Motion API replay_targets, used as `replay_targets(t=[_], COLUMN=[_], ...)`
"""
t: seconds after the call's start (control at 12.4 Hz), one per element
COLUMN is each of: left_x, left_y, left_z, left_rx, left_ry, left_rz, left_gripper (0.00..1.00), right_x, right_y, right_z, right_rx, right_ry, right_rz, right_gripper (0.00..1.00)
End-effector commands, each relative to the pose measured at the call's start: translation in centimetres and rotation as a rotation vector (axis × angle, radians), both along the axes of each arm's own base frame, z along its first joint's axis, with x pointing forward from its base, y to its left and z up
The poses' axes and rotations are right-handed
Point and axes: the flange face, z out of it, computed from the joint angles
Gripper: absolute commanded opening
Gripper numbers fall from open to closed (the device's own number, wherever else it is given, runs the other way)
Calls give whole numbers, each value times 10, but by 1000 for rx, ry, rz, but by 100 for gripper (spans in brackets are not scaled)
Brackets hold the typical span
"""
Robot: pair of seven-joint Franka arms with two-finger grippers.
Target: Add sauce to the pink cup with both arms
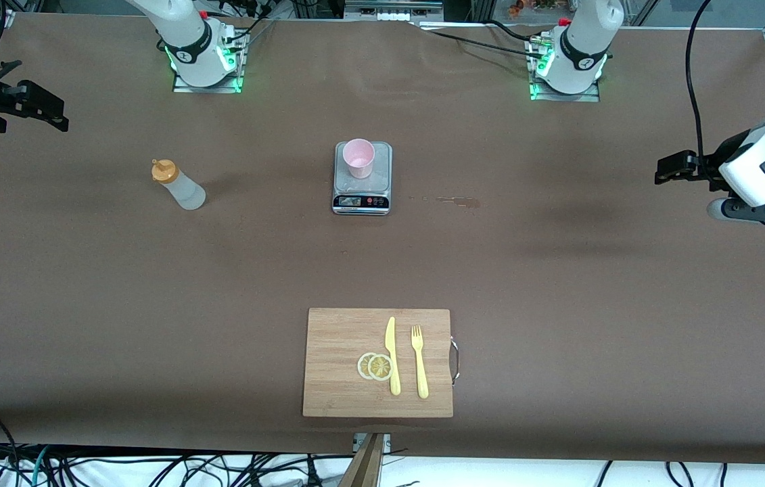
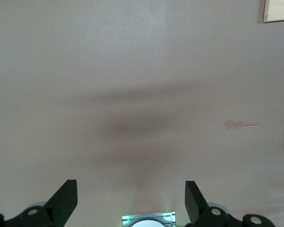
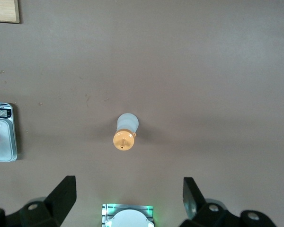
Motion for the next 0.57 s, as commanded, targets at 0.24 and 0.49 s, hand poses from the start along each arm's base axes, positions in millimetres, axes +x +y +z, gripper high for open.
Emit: replay_targets(t=[0.24,0.49], left_x=[4,4], left_y=[2,2], left_z=[5,5], left_rx=[-11,-11], left_ry=[-1,-1], left_rz=[-15,-15], left_gripper=[100,100], right_x=[-1,0], right_y=[2,2], right_z=[7,6], right_rx=[3,3], right_ry=[1,1], right_rz=[-12,-12], right_gripper=[100,100])
